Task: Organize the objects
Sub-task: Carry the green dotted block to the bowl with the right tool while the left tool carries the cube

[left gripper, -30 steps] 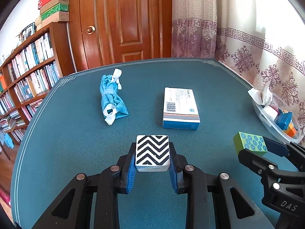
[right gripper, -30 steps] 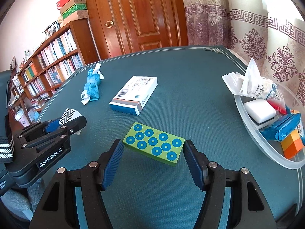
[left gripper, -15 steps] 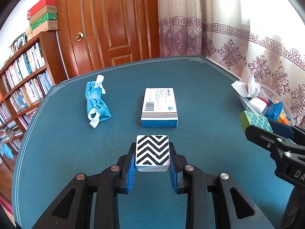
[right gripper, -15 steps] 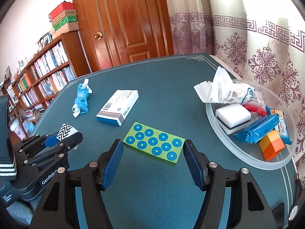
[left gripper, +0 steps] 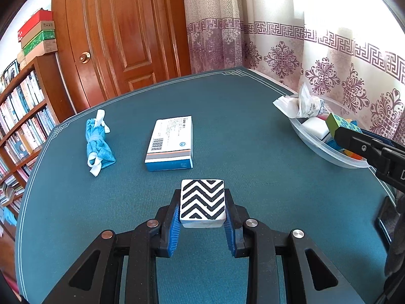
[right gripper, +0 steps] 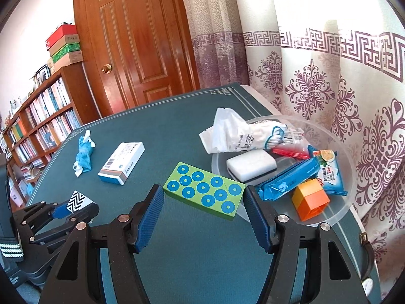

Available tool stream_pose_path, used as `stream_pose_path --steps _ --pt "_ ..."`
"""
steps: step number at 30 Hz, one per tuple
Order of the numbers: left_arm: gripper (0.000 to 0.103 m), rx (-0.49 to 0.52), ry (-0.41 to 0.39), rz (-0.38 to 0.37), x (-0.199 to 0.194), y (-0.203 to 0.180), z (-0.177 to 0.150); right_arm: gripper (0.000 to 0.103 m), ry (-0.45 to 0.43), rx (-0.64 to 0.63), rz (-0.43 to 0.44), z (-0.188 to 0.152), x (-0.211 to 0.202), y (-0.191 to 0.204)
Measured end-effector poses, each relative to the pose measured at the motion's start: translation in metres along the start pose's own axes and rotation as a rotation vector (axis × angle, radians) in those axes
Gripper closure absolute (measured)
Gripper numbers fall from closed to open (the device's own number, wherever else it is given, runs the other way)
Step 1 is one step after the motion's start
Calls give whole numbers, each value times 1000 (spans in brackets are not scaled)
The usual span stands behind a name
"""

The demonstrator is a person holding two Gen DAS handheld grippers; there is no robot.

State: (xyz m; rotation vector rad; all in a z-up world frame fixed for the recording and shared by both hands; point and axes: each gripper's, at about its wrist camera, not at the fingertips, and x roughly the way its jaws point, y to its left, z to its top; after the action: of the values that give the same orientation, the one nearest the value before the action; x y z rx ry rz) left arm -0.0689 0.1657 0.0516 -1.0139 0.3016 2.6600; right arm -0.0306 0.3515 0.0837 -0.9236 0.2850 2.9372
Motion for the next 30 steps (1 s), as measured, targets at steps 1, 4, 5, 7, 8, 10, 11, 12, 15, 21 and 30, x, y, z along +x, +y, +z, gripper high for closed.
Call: stream_pose_path --steps 1,4,5,7,8,10,11,12,15,21,30 --pt "72 5 0 -3 0 -3 1 37 -4 4 -8 1 -1 -4" --pt "72 21 -2 -8 0 -12 4 37 -14 13 -29 3 -3 -16" --pt "72 27 -3 -9 0 -15 5 37 -17 15 -37 3 -3 -20" --pt "72 38 -3 -13 0 -21 7 37 -21 20 -49 5 -3 -26" --pt "72 43 -4 -15 0 -24 9 37 -23 23 -53 5 -3 -30" --pt "72 54 -4 -18 1 -30 11 37 -26 27 -62 5 -4 -36" --pt "72 59 -4 -19 1 -32 12 37 -26 30 -66 5 -3 -39" --pt "72 64 -4 -20 2 -35 13 37 -26 33 -68 5 -3 -42" --pt "72 80 -4 -23 3 -43 16 37 -25 44 -77 5 -3 -50" --pt "72 107 -5 -29 5 -58 22 37 -26 44 -100 6 -1 -64" --pt "72 129 -12 -55 5 -75 36 37 -15 61 -129 7 4 -87"
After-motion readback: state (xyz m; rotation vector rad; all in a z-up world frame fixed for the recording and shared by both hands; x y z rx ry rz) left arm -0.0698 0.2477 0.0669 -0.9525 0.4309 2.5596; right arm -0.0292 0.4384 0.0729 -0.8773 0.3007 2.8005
